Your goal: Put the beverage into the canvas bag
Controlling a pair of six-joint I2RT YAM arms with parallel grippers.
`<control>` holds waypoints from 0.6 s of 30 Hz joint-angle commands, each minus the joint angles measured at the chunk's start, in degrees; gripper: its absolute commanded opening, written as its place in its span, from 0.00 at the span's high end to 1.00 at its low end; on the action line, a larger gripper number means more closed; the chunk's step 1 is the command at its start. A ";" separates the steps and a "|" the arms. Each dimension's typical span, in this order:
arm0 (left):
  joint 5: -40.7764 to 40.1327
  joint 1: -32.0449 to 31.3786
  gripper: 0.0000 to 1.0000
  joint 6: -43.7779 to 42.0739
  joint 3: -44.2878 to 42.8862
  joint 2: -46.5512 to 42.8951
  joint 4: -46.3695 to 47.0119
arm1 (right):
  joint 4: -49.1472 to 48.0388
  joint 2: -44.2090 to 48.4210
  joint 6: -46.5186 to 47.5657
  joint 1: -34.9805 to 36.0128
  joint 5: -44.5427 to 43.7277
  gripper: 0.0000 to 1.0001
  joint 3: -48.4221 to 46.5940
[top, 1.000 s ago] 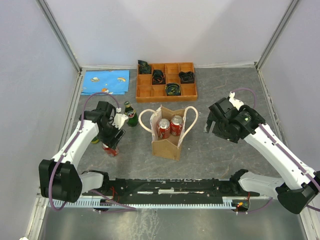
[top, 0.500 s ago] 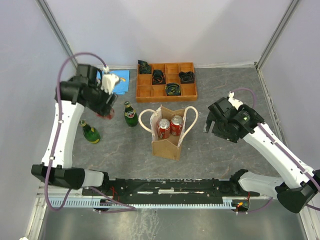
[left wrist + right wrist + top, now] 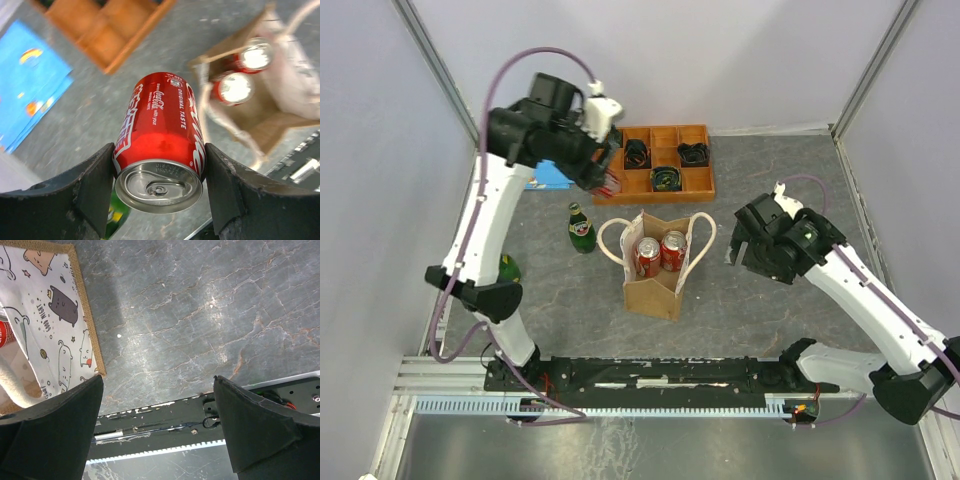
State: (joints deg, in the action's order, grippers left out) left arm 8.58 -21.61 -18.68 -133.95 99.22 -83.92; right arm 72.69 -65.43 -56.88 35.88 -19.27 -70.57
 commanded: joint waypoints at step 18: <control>2.79 -24.59 0.97 10.94 32.66 -6.60 29.50 | 3.81 7.51 -2.37 -0.19 -2.52 0.01 2.12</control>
State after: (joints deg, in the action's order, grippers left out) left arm 12.08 -45.58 -10.07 -101.71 96.36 -66.17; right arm 75.66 -58.41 -58.72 35.88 -20.01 -68.20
